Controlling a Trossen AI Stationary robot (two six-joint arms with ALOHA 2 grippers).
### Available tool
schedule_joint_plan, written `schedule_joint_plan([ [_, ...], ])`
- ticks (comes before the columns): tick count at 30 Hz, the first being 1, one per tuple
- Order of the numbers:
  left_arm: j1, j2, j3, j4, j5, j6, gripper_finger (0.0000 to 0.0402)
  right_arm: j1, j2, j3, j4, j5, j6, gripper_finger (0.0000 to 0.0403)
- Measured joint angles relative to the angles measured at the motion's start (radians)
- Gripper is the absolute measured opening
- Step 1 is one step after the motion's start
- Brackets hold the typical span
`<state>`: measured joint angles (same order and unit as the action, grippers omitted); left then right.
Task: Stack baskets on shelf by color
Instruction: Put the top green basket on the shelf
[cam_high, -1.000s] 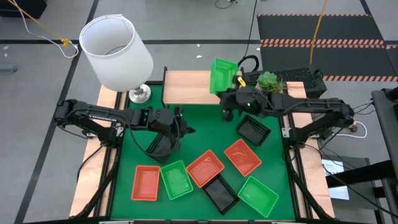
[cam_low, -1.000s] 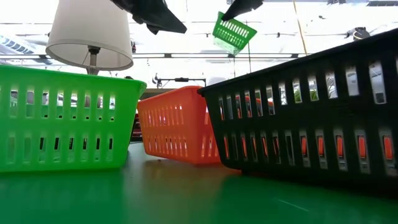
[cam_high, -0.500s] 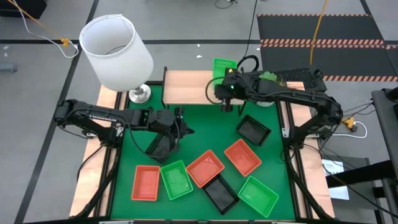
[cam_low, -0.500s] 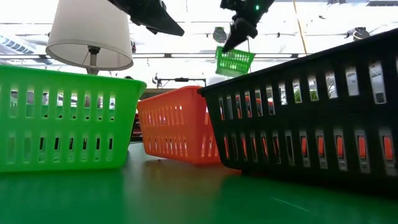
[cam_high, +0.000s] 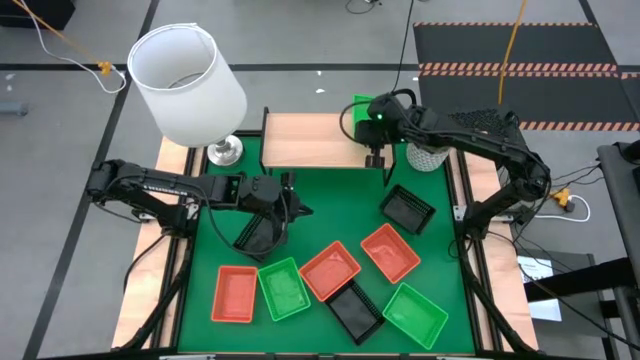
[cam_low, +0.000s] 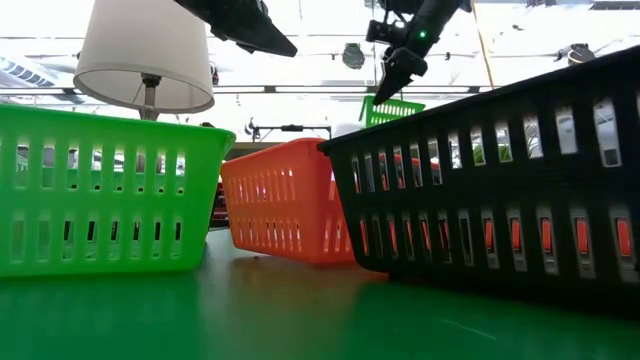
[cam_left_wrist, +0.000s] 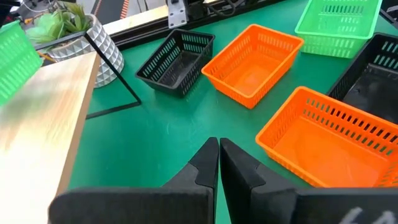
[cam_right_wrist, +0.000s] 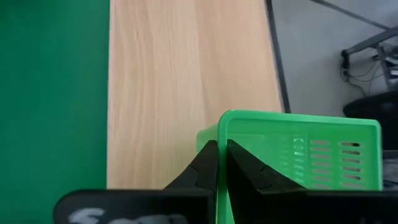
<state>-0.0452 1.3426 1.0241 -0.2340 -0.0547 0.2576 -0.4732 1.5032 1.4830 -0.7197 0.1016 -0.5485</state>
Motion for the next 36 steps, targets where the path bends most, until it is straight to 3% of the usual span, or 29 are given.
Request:
schedule_joint_plan([
  [11, 0.0, 0.0, 0.0, 0.028, 0.0, 0.082, 0.0019, -0.032, 0.015, 0.0, -0.033, 0.003, 0.043, 0.0011],
  [36, 0.028, 0.0, 0.0, 0.064, 0.0, 0.069, 0.0019, 0.039, 0.035, -0.02, -0.049, 0.059, 0.057, 0.0031],
])
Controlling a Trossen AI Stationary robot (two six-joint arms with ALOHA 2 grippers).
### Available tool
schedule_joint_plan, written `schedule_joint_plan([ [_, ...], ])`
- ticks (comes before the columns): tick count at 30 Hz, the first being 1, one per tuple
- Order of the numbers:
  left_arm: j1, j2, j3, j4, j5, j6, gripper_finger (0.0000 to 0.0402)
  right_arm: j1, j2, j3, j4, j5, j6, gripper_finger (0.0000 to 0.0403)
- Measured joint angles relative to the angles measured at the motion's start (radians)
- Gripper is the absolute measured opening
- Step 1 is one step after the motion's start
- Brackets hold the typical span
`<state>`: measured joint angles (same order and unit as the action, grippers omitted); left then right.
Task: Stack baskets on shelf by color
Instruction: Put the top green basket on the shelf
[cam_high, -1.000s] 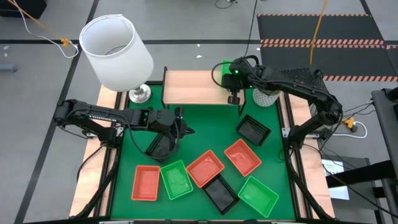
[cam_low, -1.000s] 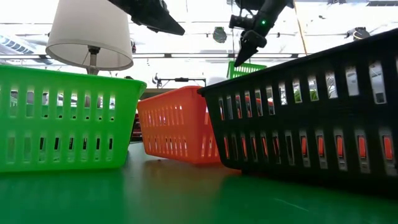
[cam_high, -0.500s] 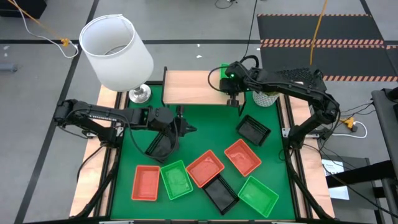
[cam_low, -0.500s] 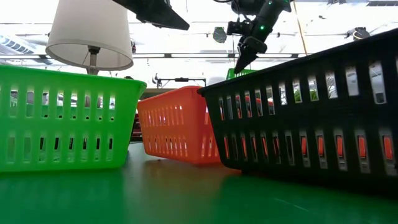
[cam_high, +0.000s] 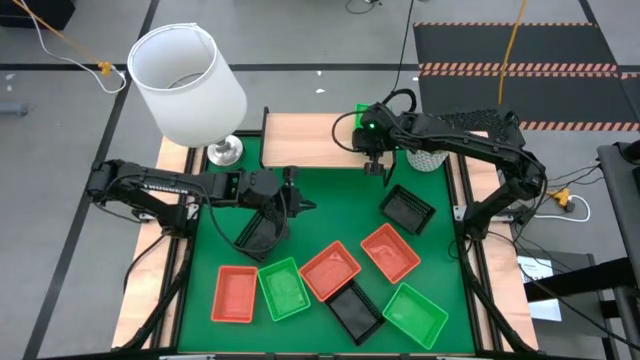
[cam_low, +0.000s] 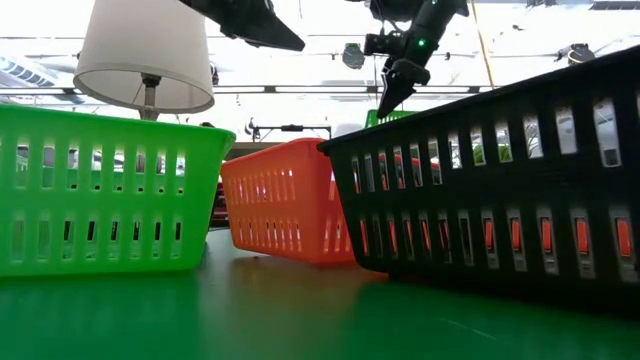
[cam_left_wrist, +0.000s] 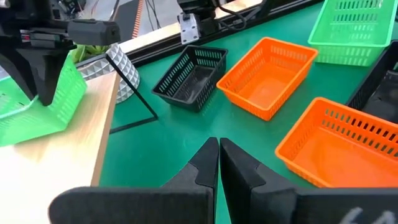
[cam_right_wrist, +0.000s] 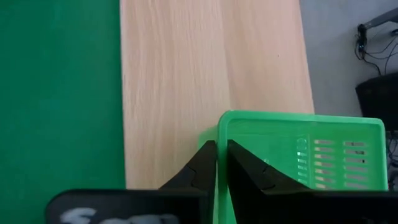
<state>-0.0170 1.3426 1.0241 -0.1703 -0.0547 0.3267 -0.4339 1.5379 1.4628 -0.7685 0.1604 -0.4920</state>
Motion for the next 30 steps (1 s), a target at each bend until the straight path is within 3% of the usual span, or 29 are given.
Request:
schedule_joint_plan([
  [14, 0.0, 0.0, 0.0, -0.003, 0.0, -0.021, 0.0019, -0.001, 0.0, -0.002, 0.0, -0.004, 0.005, 0.0036],
  [23, 0.0, 0.0, 0.0, -0.02, 0.0, -0.021, 0.0019, 0.038, -0.003, -0.002, 0.0, 0.001, 0.011, 0.0109],
  [30, 0.0, 0.0, 0.0, -0.03, 0.0, -0.021, 0.0019, 0.13, -0.032, -0.002, 0.007, 0.18, 0.1, 0.0149],
])
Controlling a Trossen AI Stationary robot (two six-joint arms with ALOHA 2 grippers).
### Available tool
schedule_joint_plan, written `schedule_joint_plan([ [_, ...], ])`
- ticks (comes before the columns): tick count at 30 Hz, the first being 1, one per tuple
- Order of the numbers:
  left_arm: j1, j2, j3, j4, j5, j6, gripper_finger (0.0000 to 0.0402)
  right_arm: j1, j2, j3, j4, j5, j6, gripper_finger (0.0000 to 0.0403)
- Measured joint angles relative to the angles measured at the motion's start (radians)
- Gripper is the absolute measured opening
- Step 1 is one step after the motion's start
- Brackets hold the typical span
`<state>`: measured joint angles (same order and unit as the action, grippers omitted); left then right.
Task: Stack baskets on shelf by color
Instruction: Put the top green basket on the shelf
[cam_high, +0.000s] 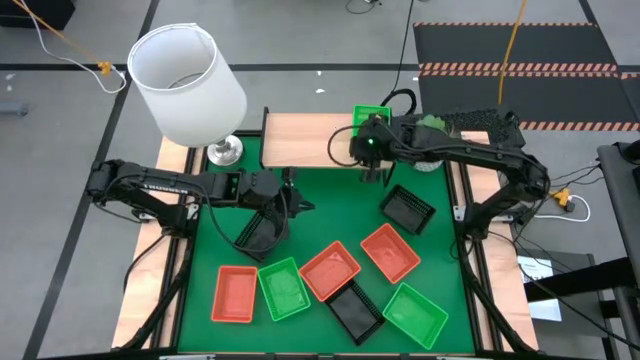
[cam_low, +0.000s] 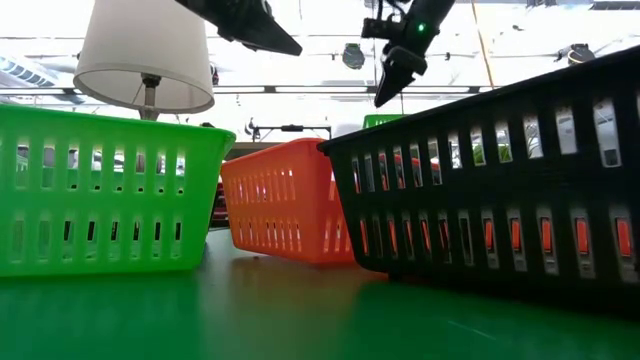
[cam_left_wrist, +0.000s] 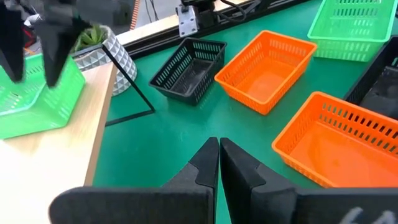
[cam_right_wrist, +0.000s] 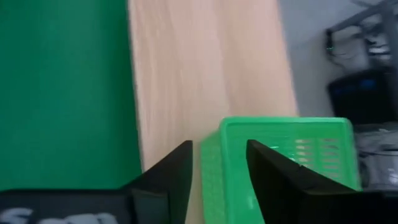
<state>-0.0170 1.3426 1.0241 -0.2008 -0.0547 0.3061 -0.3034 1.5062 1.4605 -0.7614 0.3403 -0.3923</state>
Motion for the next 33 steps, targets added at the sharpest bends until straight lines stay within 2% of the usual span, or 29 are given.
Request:
schedule_joint_plan([
  [2, 0.0, 0.0, 0.0, -0.009, 0.0, 0.0, 0.0019, 0.032, -0.016, 0.0, -0.005, 0.029, 0.015, 0.0154],
  [6, 0.0, 0.0, 0.0, -0.011, 0.0, 0.002, 0.0019, 0.077, -0.027, 0.0, 0.005, 0.012, -0.004, 0.0154],
  [10, 0.0, 0.0, 0.0, -0.007, 0.0, 0.006, 0.0019, 0.066, -0.025, -0.008, 0.14, -0.004, -0.014, 0.0136],
  [12, 0.0, 0.0, 0.0, -0.006, 0.0, 0.002, 0.0019, 0.048, -0.024, -0.03, 0.193, -0.008, -0.017, 0.0121],
  [16, -0.004, 0.0, 0.0, -0.006, 0.0, -0.02, 0.0019, 0.005, -0.024, -0.102, 0.338, -0.08, -0.038, 0.0084],
  [20, -0.006, 0.0, 0.0, -0.005, 0.0, -0.025, 0.0019, -0.031, -0.023, -0.187, 0.461, -0.079, -0.042, 0.004],
  [24, -0.006, 0.0, 0.0, -0.005, 0.0, -0.051, 0.0019, -0.045, -0.023, -0.25, 0.496, -0.076, -0.046, 0.0005],
  [30, -0.006, 0.0, 0.0, -0.005, 0.0, -0.05, 0.0019, -0.043, -0.023, -0.289, 0.492, 0.021, -0.06, 0.0012],
  [33, -0.006, 0.0, 0.0, -0.006, 0.0, -0.05, 0.0019, -0.042, -0.023, -0.289, 0.489, 0.025, -0.065, 0.001],
])
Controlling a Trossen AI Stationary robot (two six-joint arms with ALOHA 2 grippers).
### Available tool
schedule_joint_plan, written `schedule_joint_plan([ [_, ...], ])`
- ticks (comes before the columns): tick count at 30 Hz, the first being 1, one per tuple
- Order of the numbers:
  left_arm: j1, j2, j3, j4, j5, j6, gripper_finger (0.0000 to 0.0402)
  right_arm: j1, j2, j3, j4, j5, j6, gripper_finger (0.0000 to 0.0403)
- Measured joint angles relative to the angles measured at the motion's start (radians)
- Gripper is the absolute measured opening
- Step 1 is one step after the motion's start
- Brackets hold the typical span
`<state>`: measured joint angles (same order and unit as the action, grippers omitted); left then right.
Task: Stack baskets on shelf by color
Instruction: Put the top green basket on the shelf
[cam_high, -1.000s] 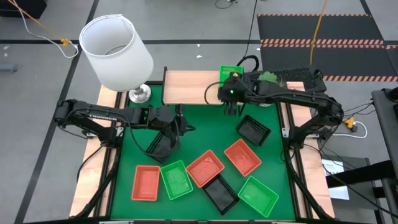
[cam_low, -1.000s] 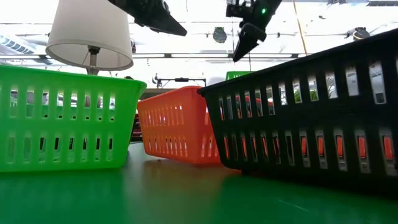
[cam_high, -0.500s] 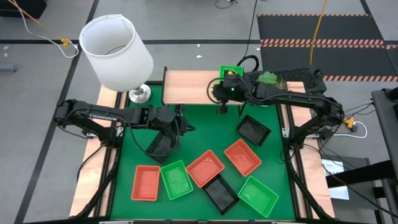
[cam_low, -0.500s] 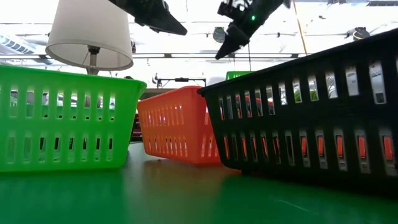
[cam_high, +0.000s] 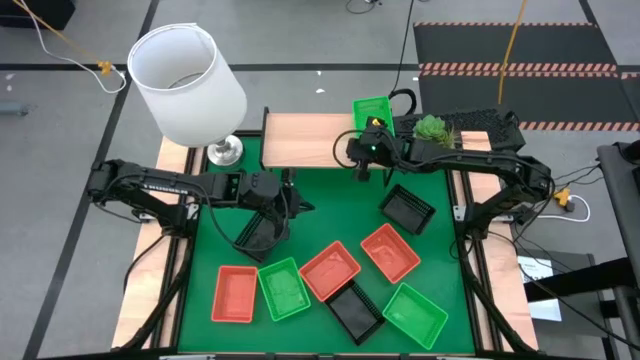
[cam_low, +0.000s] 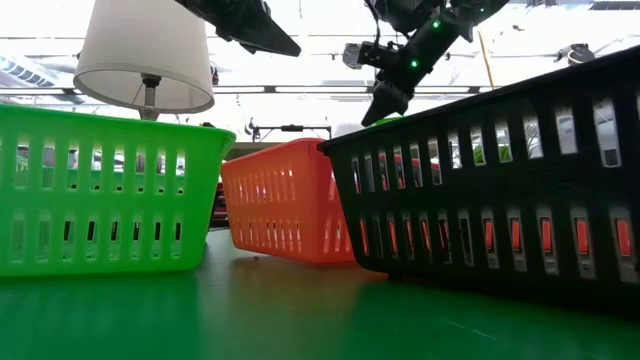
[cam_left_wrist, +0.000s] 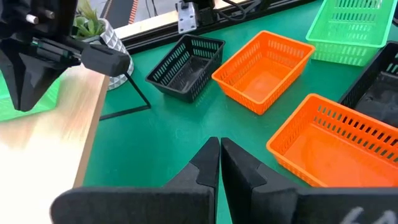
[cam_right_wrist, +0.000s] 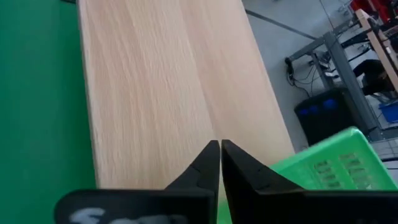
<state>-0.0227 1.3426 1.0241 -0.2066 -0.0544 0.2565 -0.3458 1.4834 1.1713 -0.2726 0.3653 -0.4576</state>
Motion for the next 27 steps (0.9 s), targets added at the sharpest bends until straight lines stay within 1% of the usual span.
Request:
schedule_joint_plan([
  [7, 0.0, 0.0, 0.0, -0.001, 0.0, 0.001, 0.0019, 0.031, -0.025, 0.0, 0.023, 0.006, -0.014, 0.0002],
  [10, 0.0, 0.0, 0.0, -0.005, 0.0, 0.003, 0.0019, 0.048, -0.063, 0.0, 0.038, 0.091, -0.022, 0.0005],
  [13, 0.0, 0.0, 0.0, -0.005, 0.0, 0.01, 0.0019, 0.045, -0.109, 0.0, 0.019, 0.13, -0.07, 0.0023],
  [16, 0.0, 0.0, 0.0, -0.005, 0.0, 0.026, 0.0019, 0.005, -0.15, 0.0, -0.017, 0.125, -0.095, 0.0055],
  [18, 0.0, 0.0, 0.0, -0.005, 0.0, 0.028, 0.0019, -0.04, -0.166, 0.0, -0.055, 0.073, -0.102, 0.0084],
  [22, 0.002, 0.0, 0.0, -0.005, 0.0, 0.029, 0.0019, -0.134, -0.177, 0.0, -0.135, -0.112, -0.069, 0.0142],
  [25, 0.002, 0.0, 0.0, -0.003, 0.0, 0.029, 0.0019, -0.177, -0.175, 0.0, -0.159, -0.187, -0.058, 0.0178],
  [27, 0.001, 0.0, 0.0, -0.002, 0.0, 0.029, 0.0019, -0.191, -0.176, 0.0, -0.158, -0.219, -0.057, 0.0193],
])
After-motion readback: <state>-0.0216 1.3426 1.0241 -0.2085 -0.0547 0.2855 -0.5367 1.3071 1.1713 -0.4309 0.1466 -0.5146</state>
